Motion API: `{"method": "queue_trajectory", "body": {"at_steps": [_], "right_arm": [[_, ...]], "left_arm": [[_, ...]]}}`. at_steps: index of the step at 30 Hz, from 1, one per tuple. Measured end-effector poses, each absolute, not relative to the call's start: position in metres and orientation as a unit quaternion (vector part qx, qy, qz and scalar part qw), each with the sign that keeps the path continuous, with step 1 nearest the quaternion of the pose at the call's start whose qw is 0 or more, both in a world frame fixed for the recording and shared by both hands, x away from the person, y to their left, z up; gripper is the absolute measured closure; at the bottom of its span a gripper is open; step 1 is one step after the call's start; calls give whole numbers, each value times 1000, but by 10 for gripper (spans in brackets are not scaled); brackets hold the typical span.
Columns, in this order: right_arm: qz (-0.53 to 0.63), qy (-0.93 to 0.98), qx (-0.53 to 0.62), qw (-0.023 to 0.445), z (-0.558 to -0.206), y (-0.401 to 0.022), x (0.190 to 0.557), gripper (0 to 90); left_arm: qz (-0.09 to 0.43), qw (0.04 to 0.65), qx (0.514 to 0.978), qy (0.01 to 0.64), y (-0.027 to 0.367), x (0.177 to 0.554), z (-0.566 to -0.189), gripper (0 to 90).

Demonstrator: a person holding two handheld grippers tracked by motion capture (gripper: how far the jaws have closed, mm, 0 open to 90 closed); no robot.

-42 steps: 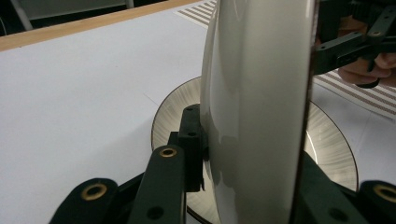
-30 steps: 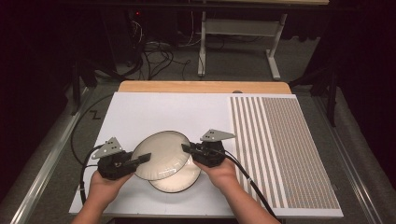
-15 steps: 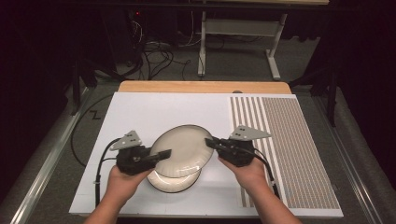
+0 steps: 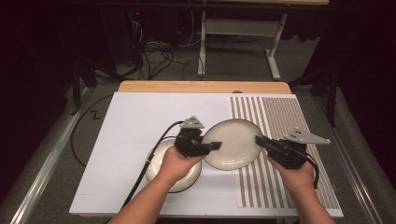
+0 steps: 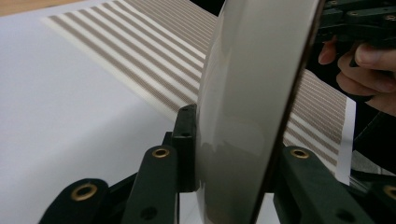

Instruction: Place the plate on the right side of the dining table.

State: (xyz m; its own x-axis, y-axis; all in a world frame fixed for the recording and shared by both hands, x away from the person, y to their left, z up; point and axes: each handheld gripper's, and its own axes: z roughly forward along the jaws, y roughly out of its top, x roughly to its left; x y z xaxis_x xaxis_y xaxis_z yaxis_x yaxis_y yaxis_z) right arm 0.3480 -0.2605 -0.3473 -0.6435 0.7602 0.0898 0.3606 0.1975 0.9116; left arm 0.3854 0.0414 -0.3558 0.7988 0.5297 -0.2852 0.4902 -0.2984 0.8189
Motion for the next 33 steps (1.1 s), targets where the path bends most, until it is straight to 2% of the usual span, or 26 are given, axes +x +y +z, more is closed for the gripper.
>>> {"method": "queue_trajectory", "body": {"at_steps": [7,17,24,27,28,29,30,33], "right_arm": [[494,726,426,218,-358,-317,350,870],[472,713,467,226,-376,-356,353,869],[466,702,485,233,-384,-374,352,878],[469,700,486,231,-384,-376,353,880],[472,700,484,231,-384,-376,353,886],[472,700,484,231,-384,-376,353,886],[473,699,485,230,-384,-375,353,888],[465,699,491,234,-384,-372,356,885]], "left_arm": [[15,487,822,295,-17,408,-362,671],[5,456,841,290,-74,430,-382,635],[-6,441,847,297,-94,441,-390,590],[8,435,847,306,-96,441,-389,568],[10,435,846,309,-95,441,-389,512],[15,435,844,315,-94,441,-389,512],[24,435,841,320,-91,441,-389,465],[41,449,827,335,-78,439,-384,401]]}}
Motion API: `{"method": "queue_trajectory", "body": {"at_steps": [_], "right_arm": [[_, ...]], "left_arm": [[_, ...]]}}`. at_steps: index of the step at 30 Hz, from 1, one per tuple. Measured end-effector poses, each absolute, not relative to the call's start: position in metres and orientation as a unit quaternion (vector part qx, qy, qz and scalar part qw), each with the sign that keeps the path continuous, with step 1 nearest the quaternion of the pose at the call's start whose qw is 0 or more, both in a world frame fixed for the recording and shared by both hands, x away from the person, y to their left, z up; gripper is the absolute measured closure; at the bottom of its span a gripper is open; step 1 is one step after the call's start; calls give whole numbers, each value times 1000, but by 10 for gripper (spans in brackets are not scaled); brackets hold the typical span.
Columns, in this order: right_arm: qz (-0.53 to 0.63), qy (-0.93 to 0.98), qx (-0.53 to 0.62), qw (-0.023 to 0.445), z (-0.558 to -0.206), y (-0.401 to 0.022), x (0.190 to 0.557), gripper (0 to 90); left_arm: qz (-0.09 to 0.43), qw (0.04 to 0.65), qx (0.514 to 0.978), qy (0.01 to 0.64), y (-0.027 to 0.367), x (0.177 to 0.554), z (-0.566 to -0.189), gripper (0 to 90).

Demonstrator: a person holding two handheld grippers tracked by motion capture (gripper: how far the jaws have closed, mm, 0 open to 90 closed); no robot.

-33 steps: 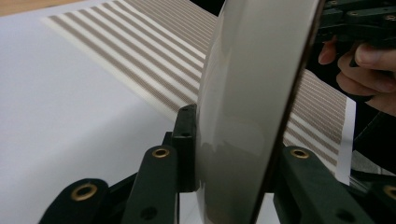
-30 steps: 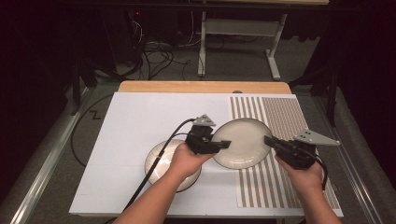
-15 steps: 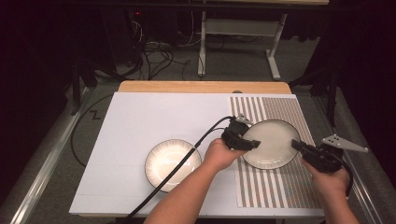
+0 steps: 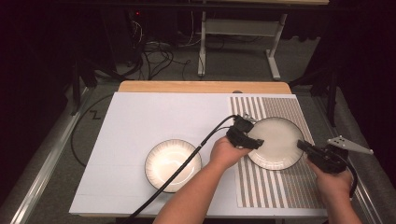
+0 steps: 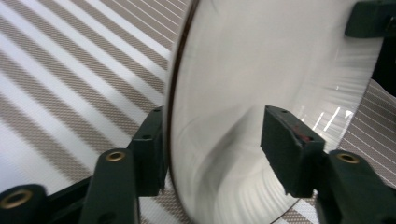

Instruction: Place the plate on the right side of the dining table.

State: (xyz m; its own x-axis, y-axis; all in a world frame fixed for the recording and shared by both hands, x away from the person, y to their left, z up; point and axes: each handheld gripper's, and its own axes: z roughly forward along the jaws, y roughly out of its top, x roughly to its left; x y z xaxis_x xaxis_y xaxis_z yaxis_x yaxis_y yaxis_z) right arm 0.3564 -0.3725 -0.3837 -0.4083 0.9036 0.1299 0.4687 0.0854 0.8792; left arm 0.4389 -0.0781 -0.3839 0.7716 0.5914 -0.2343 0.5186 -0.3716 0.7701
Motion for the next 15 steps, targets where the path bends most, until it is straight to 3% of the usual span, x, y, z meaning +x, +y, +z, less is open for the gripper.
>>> {"method": "queue_trajectory", "body": {"at_steps": [7,15], "right_arm": [[445,693,521,225,-389,-371,371,868],[429,676,567,195,-399,-372,389,852]], "left_arm": [[55,493,805,325,-28,417,-365,289],[105,522,779,332,59,380,-361,188]]}}
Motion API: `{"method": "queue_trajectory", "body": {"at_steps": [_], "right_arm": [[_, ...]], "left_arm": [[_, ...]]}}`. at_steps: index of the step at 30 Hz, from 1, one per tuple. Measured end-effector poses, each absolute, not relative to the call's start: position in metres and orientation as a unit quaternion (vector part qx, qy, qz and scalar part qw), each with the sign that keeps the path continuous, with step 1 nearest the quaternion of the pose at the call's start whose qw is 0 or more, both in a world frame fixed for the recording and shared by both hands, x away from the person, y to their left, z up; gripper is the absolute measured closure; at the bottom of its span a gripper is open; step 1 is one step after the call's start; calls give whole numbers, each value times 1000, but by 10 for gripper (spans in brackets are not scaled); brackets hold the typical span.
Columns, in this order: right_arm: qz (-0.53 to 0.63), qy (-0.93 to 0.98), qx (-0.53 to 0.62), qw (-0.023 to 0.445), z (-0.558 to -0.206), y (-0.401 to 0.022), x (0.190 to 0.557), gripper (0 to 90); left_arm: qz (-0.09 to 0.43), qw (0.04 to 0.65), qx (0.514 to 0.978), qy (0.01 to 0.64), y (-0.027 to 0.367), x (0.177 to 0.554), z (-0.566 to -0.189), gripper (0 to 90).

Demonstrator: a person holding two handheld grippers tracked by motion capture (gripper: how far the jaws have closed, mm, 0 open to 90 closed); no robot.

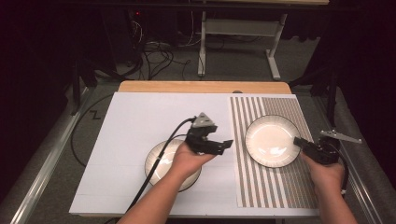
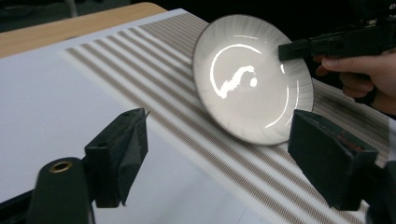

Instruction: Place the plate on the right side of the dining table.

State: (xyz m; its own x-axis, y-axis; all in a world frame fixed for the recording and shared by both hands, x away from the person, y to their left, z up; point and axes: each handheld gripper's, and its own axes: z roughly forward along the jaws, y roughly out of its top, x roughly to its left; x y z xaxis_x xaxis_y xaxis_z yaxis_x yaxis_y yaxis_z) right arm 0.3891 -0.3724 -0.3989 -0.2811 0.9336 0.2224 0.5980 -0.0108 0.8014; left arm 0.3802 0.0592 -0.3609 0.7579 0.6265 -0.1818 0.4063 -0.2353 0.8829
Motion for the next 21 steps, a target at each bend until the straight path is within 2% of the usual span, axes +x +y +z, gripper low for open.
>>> {"method": "queue_trajectory", "body": {"at_steps": [6,12,14,15,16,18,19,20,21], "right_arm": [[410,667,589,199,-408,-373,397,831],[385,665,607,201,-422,-373,401,784],[376,671,598,225,-421,-370,399,691],[381,667,588,253,-416,-367,393,572],[381,667,588,253,-416,-367,393,572],[396,667,570,271,-408,-362,384,478],[416,668,542,296,-400,-354,372,331],[416,668,542,296,-400,-354,372,331],[425,670,526,307,-396,-348,364,262]], "left_arm": [[163,519,753,370,143,353,-372,117],[198,509,734,404,211,333,-383,97],[209,503,729,415,225,330,-388,87],[212,503,725,419,232,329,-390,75],[216,504,720,425,237,328,-391,75],[227,506,710,433,246,328,-393,68],[230,507,706,438,249,328,-394,60],[232,505,703,443,253,329,-395,60],[236,501,702,448,255,329,-396,52]]}}
